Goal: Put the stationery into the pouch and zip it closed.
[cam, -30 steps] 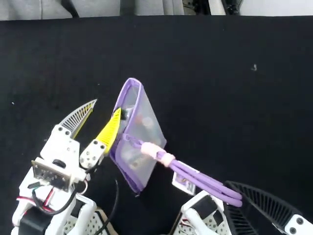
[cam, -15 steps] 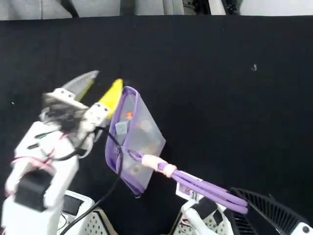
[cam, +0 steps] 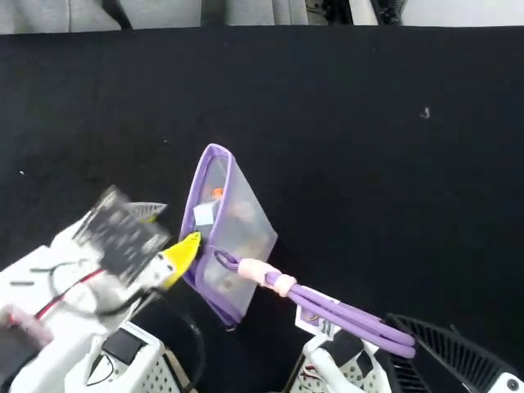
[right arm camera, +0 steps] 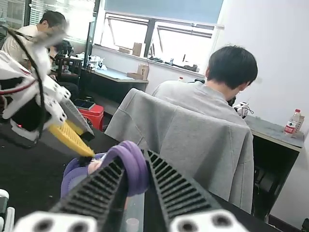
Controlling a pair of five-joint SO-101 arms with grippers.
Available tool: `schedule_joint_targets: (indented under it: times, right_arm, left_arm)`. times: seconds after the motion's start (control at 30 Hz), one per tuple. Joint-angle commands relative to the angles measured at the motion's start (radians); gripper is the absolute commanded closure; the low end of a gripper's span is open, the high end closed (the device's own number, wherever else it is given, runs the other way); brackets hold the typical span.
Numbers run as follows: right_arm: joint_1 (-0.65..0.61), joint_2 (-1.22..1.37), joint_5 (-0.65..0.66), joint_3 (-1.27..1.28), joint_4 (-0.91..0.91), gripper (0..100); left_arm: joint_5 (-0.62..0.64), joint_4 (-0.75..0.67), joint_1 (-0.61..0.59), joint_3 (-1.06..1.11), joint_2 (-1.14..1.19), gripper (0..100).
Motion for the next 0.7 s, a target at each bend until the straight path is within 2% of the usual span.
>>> schedule_joint_targets:
  times: [0.0, 0.2, 0.47, 0.57, 0.67]
  right_arm:
    - [0.017, 0.008, 0.008, 0.010, 0.026, 98.8]
    - [0.017, 0.007, 0.008, 0.010, 0.026, 98.8]
    - [0.017, 0.007, 0.008, 0.010, 0.028, 98.8]
    - [0.017, 0.007, 0.008, 0.010, 0.028, 98.8]
    - [0.017, 0.007, 0.008, 0.010, 0.029, 98.8]
  left_arm:
    - [-0.087, 0.021, -0.058, -0.028, 0.104, 82]
    - [-0.114, -0.144, -0.125, 0.035, 0.152, 82]
    - [-0.114, -0.402, -0.111, 0.205, 0.161, 82]
    - [-0.127, -0.450, -0.082, 0.288, 0.161, 81]
    - [-0.149, -0.499, -0.104, 0.286, 0.161, 82]
